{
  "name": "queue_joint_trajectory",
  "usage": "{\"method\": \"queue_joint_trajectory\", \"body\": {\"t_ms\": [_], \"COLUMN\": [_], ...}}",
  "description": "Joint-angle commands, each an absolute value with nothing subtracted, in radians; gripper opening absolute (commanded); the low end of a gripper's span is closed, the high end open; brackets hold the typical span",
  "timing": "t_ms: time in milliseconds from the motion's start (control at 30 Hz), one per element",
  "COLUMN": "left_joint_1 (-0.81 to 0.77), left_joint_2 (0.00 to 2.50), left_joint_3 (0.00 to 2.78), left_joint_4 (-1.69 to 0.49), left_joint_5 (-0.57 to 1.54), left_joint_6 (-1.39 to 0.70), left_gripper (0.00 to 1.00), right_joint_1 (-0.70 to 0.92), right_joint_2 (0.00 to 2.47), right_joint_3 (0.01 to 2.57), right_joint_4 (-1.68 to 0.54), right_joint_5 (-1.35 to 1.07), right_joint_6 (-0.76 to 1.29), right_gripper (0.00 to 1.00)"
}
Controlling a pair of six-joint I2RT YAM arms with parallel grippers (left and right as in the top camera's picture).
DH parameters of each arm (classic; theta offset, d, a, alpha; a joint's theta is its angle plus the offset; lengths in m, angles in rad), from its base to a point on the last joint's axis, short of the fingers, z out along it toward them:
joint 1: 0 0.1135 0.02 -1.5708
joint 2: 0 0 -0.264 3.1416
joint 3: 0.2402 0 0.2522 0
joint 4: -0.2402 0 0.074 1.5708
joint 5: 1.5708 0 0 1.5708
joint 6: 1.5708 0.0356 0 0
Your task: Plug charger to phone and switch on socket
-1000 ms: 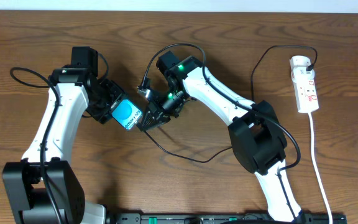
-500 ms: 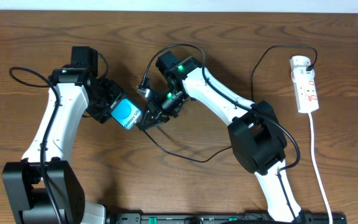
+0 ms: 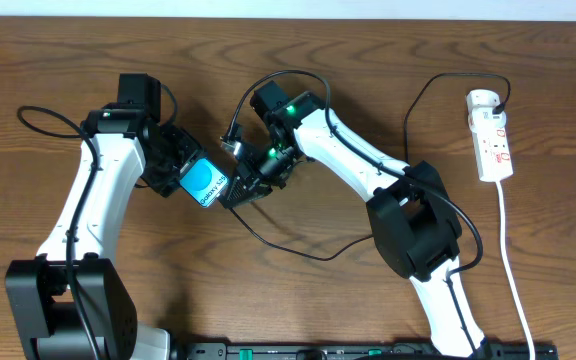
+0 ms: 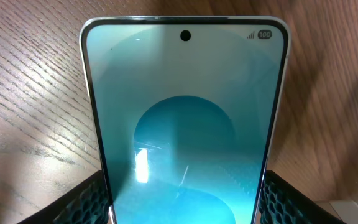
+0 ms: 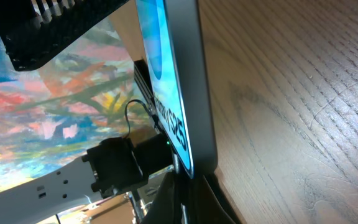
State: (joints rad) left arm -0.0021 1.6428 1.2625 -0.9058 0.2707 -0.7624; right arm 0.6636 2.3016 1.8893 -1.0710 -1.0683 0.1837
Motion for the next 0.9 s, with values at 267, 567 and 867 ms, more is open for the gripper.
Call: {"method": "queue_joint_trajectory", "body": {"t_ms": [267, 567, 867], "left_joint_1": [-0.024, -0.024, -0.024], "left_joint_2": [1.634, 1.634, 1.634], "left_joint_3": [1.276, 1.276, 1.276], "left_joint_4": [-0.927, -0.926, -0.926], "left_joint_5": [0.34, 0.339, 0.339], "left_joint_6": [-0.772, -0.772, -0.772], "left_gripper": [0.07, 0.07, 0.07], "right_joint_1": [0.669, 0.669, 0.669], "right_joint_2": [2.31, 2.31, 2.31], "right_joint_3": [1.896, 1.896, 1.896], "right_joint_4": [-1.031, -1.032, -1.033], "right_joint_5": [-1.064, -1.064, -1.064], "right_joint_6": [0.217, 0.216, 0.216], "right_gripper": [0.01, 0.01, 0.01]}}
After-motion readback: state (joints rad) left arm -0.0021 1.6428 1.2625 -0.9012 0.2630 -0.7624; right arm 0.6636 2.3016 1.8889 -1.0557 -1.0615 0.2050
